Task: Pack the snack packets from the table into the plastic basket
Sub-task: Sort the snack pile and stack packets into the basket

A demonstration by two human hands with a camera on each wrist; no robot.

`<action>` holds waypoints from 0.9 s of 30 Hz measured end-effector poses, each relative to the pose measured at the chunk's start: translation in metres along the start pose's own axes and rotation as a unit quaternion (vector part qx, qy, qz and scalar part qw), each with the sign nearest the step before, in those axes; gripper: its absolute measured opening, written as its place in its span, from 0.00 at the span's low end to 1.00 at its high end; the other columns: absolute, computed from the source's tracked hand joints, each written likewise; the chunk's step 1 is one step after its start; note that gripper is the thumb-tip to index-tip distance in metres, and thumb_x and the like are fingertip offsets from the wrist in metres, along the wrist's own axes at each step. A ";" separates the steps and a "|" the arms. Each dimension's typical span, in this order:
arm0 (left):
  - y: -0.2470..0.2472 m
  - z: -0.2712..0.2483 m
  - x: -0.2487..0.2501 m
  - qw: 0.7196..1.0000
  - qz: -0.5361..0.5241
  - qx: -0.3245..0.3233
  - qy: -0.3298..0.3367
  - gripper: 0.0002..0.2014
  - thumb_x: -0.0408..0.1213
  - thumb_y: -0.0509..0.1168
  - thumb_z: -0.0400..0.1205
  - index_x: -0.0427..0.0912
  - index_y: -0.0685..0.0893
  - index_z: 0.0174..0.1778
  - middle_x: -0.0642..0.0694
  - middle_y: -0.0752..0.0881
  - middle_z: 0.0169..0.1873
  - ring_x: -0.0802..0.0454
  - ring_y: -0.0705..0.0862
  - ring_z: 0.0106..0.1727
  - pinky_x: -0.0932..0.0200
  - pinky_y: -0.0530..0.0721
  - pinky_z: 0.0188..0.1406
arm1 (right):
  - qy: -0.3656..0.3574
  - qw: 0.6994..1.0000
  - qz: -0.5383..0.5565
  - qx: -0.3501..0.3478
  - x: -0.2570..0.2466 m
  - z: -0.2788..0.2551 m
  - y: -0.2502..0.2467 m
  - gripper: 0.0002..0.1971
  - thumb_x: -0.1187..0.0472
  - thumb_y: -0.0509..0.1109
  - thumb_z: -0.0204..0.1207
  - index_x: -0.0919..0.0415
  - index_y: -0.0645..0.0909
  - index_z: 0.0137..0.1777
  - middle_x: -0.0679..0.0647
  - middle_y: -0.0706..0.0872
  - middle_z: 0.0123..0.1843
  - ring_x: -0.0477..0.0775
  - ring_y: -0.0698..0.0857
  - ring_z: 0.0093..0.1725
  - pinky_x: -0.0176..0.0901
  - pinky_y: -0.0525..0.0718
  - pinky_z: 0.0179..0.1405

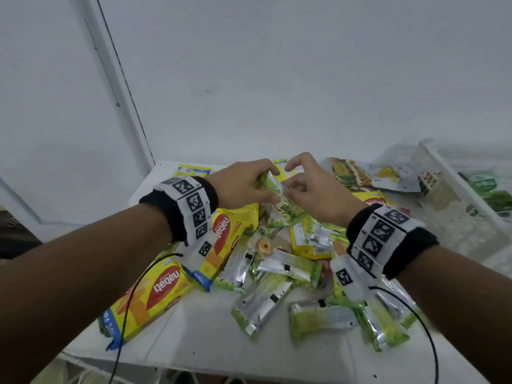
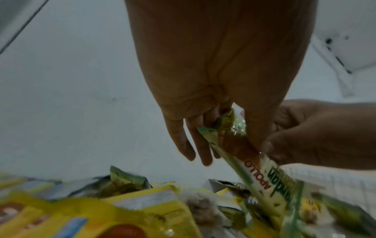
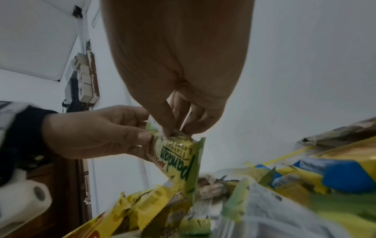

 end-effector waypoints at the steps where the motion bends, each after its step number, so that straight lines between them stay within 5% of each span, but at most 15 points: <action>1: -0.002 0.004 0.001 1.000 -0.020 0.005 -0.001 0.20 0.51 0.74 0.81 0.50 0.81 0.65 0.55 0.82 0.40 0.55 0.81 0.41 0.60 0.75 0.40 | -0.009 1.000 0.007 -0.001 0.000 0.003 -0.002 0.15 0.62 0.68 0.86 0.53 0.67 0.67 0.51 0.90 0.55 0.50 0.89 0.51 0.43 0.84 0.47; 5: -0.033 0.003 -0.035 0.992 -0.070 0.083 -0.060 0.12 0.48 0.75 0.81 0.48 0.84 0.54 0.49 0.87 0.38 0.53 0.84 0.38 0.53 0.81 0.43 | -0.016 0.998 -0.058 0.005 0.013 0.023 -0.014 0.11 0.59 0.66 0.86 0.55 0.68 0.63 0.51 0.85 0.55 0.54 0.87 0.52 0.50 0.86 0.48; 11: -0.092 -0.032 -0.109 0.944 -0.105 0.254 -0.180 0.15 0.49 0.76 0.80 0.43 0.84 0.52 0.42 0.88 0.41 0.41 0.86 0.43 0.46 0.85 0.45 | -0.084 0.953 -0.231 -0.177 0.017 0.051 0.028 0.12 0.49 0.67 0.87 0.51 0.78 0.66 0.49 0.76 0.61 0.54 0.77 0.64 0.46 0.75 0.57; 15: -0.087 -0.037 -0.123 0.936 -0.133 0.262 -0.195 0.15 0.54 0.77 0.78 0.48 0.84 0.48 0.41 0.89 0.41 0.38 0.90 0.47 0.34 0.89 0.52 | -0.149 0.909 -0.288 -0.261 0.001 0.060 0.078 0.31 0.42 0.72 0.81 0.47 0.69 0.82 0.54 0.75 0.76 0.57 0.72 0.75 0.58 0.75 0.74; 18: -0.081 -0.031 -0.122 0.937 -0.148 0.254 -0.187 0.15 0.50 0.76 0.80 0.43 0.84 0.50 0.40 0.88 0.40 0.42 0.88 0.44 0.42 0.88 0.48 | -0.157 0.867 -0.352 -0.317 0.004 0.064 0.111 0.46 0.40 0.76 0.77 0.44 0.56 0.89 0.57 0.62 0.88 0.61 0.61 0.85 0.64 0.66 0.82; 21: -0.076 -0.021 -0.119 0.946 -0.147 0.237 -0.165 0.16 0.50 0.75 0.81 0.40 0.84 0.51 0.40 0.88 0.41 0.42 0.86 0.41 0.48 0.84 0.41 | -0.138 0.866 -0.376 -0.298 0.009 0.066 0.117 0.45 0.40 0.78 0.75 0.39 0.58 0.87 0.60 0.63 0.84 0.65 0.63 0.82 0.67 0.71 0.77; 27: -0.084 -0.014 -0.130 0.947 -0.199 0.211 -0.138 0.26 0.64 0.76 0.72 0.44 0.84 0.50 0.37 0.91 0.46 0.38 0.91 0.49 0.32 0.88 0.55 | -0.040 0.884 -0.330 -0.330 0.002 0.043 0.075 0.39 0.44 0.80 0.73 0.33 0.64 0.81 0.52 0.65 0.78 0.59 0.66 0.77 0.59 0.73 0.69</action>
Point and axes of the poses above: each hand's wrist, its own z-axis towards the middle knuckle, its own y-axis out of the palm, x = y × z, the point moved 9 cm from there along z, towards the middle knuckle
